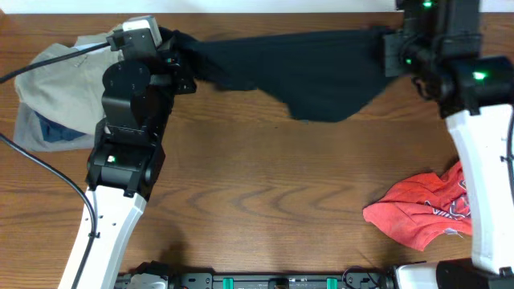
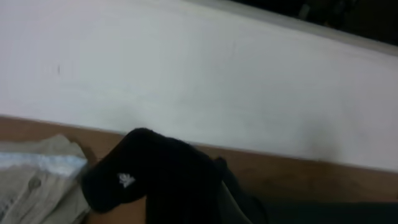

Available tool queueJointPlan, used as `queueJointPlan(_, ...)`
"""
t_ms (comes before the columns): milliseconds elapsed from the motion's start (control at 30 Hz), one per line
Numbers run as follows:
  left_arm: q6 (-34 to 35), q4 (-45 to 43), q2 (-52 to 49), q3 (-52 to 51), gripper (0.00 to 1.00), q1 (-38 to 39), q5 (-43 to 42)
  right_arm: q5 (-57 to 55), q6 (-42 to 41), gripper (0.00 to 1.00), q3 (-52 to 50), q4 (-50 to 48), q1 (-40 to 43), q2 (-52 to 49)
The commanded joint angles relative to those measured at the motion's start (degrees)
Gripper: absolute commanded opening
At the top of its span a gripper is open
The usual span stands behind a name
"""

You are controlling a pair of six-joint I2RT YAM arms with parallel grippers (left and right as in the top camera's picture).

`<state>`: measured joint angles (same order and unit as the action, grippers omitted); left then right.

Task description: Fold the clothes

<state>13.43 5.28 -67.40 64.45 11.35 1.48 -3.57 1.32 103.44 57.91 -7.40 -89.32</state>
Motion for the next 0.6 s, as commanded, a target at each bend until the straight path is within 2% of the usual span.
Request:
queueJointPlan(0,-0.8,4.4,0.9,1.3,0.06,-0.8,2.6,-3.6,3.5,0.01,-0.3,6.1,2.1,-1.7)
queueJointPlan(100,1.6,13.3,0.8,1.3,0.06,-0.8,1.9,-6.8,3.5,0.01,-1.9,13.0,2.9,-2.2)
queueJointPlan(267,1.9,28.0,0.7,1.2,0.06,-0.8,-10.3,-10.5,3.4,0.01,-8.2,17.8,4.8,-2.6)
queueJointPlan(433,1.9,39.7,0.7,0.9,0.06,-0.5,-20.5,-12.4,0.7,0.01,-15.1,15.4,7.4,-2.6)
queueJointPlan(567,1.9,43.5,0.7,0.6,0.07,0.1,-26.9,-19.0,-5.0,0.01,-15.5,8.3,9.7,-2.6)
